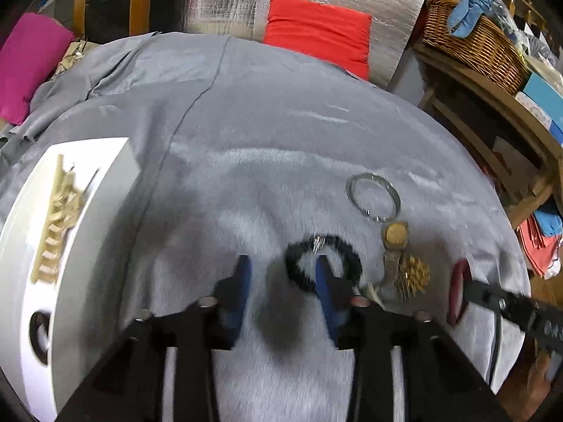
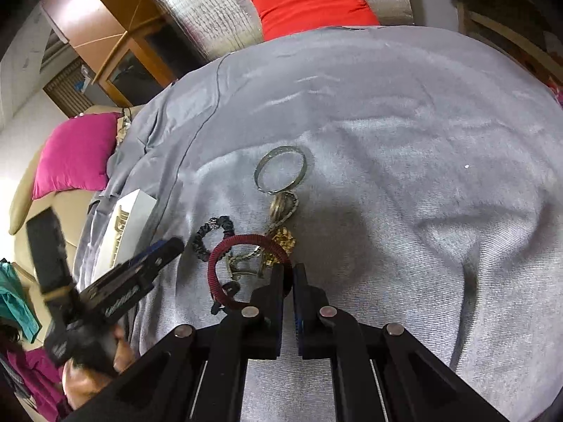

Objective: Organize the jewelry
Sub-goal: 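Grasp the black scrunchie with the left tool, then drop the red hair tie from the right tool while the left tool drops the scrunchie into the tray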

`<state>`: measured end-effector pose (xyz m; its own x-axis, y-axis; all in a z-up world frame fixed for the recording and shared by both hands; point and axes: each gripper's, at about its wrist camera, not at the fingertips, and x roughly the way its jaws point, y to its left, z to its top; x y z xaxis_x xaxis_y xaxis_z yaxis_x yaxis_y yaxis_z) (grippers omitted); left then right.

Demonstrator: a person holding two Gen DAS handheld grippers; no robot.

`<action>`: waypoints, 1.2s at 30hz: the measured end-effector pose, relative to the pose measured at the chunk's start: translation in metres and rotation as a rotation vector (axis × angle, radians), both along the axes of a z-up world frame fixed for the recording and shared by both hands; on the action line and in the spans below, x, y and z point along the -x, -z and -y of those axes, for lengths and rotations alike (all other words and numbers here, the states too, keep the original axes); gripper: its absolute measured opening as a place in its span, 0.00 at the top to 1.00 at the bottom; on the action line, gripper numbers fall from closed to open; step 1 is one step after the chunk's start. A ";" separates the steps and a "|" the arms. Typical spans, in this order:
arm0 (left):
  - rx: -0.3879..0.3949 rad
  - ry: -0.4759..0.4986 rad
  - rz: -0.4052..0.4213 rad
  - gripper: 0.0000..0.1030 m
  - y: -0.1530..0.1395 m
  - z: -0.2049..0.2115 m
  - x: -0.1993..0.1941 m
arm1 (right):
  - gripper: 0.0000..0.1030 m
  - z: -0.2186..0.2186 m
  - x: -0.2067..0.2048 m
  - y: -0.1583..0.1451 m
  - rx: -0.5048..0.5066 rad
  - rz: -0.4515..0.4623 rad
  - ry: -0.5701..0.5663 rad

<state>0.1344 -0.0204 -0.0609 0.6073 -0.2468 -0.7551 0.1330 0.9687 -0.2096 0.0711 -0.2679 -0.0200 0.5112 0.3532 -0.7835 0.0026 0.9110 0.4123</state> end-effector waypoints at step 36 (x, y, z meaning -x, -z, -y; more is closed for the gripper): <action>0.025 -0.110 0.188 0.95 -0.065 -0.063 0.094 | 0.94 -0.040 -0.003 -0.025 -0.094 0.116 -0.041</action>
<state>0.0401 0.0422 0.0042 0.7615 -0.1883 -0.6202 0.0656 0.9743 -0.2153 0.0743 -0.2282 0.0050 0.5797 0.4451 -0.6825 -0.0866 0.8666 0.4915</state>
